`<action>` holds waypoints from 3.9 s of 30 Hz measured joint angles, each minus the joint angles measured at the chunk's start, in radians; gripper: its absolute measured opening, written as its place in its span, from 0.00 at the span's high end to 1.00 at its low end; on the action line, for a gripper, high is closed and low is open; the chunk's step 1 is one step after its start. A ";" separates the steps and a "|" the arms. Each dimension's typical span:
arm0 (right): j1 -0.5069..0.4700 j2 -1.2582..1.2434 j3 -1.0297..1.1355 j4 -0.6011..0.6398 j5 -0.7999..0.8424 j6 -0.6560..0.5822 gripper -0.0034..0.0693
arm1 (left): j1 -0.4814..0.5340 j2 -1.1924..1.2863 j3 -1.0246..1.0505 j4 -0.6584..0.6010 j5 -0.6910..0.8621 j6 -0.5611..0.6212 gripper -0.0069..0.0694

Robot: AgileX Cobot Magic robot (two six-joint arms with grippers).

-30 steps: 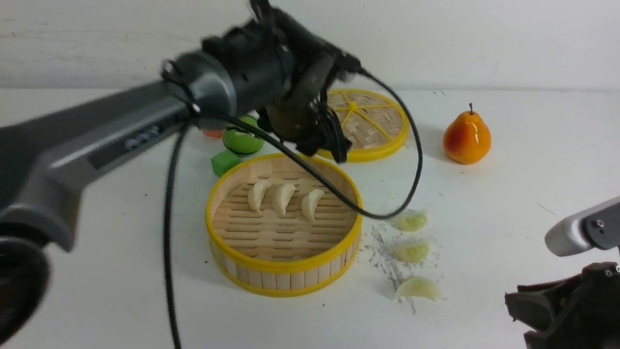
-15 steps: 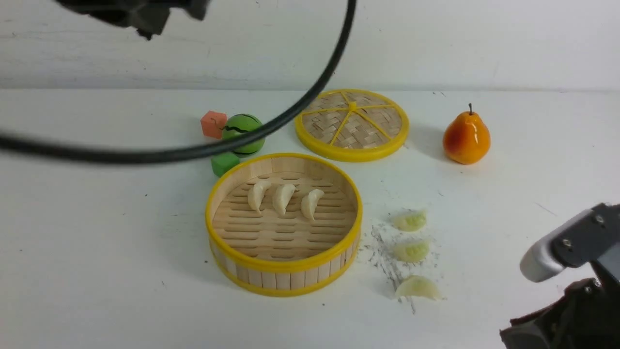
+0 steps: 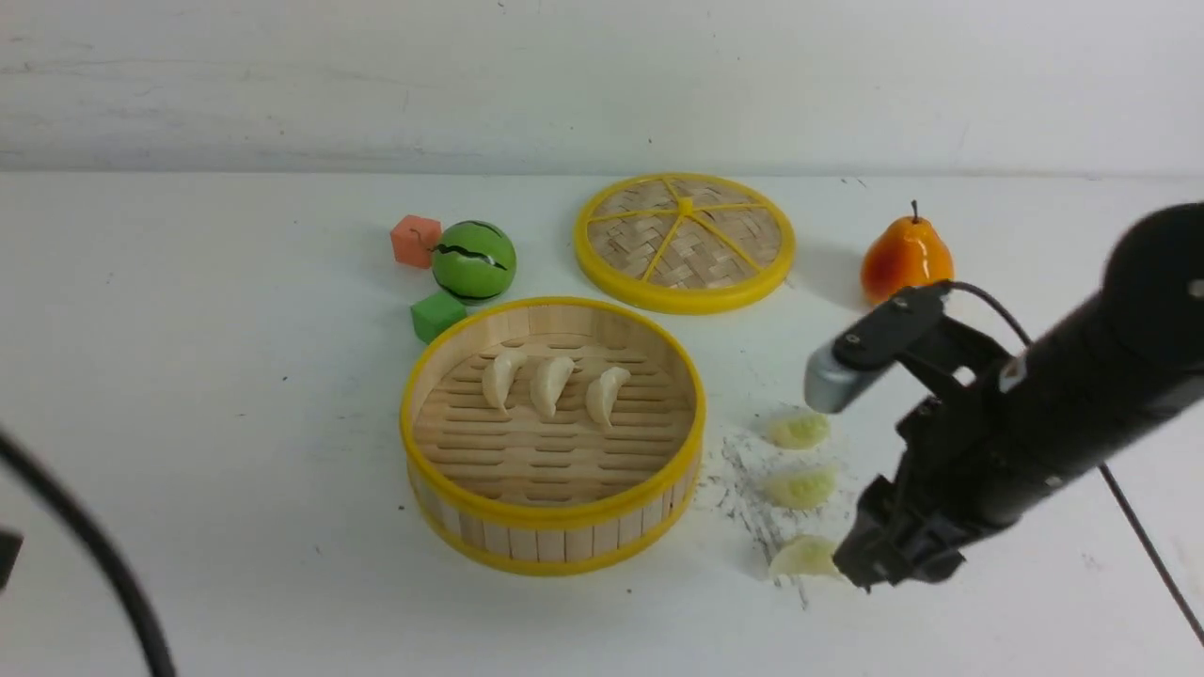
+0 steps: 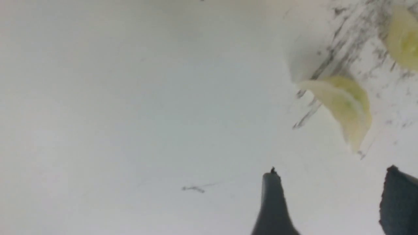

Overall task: Put the dumplings into the steamer on the white table.
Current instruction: 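Reach for and grasp a dumpling lying on the table beside the steamer, then place the dumpling in the bamboo steamer basket with the right gripper, then reach for and grasp a dumpling lying on the table beside the steamer, then place the dumpling in the bamboo steamer basket with the right gripper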

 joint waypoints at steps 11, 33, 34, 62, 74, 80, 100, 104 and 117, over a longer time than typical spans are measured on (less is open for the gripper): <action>0.096 0.288 -0.122 -0.239 -0.147 -0.171 0.39 | 0.000 -0.342 0.333 0.039 -0.218 -0.019 0.93; 0.106 0.276 -0.480 -0.057 0.138 0.320 0.67 | 0.000 -0.528 0.441 0.109 -0.303 -0.048 0.93; 0.119 0.286 -0.533 -0.007 0.129 0.334 0.67 | 0.000 -0.528 0.441 0.109 -0.303 -0.048 0.93; 0.355 0.730 -0.889 -0.168 -0.059 0.821 0.55 | 0.000 -0.528 0.441 0.119 -0.304 -0.048 0.93; 0.355 0.521 -0.984 -0.352 0.132 0.606 0.28 | 0.000 -0.528 0.441 0.120 -0.301 -0.048 0.92; 0.213 0.375 -0.958 -0.460 0.353 0.300 0.32 | 0.000 -0.528 0.441 0.099 -0.318 -0.048 0.91; -0.074 0.469 -0.505 -0.051 0.129 -0.597 0.37 | 0.000 -0.528 0.441 0.087 -0.321 -0.048 0.90; -0.072 0.536 -0.504 -0.074 0.122 -0.668 0.43 | 0.000 -0.528 0.441 0.094 -0.321 -0.048 0.89; -0.072 0.508 -0.611 -0.091 0.319 -0.251 0.66 | 0.000 -0.528 0.442 0.101 -0.319 -0.048 0.90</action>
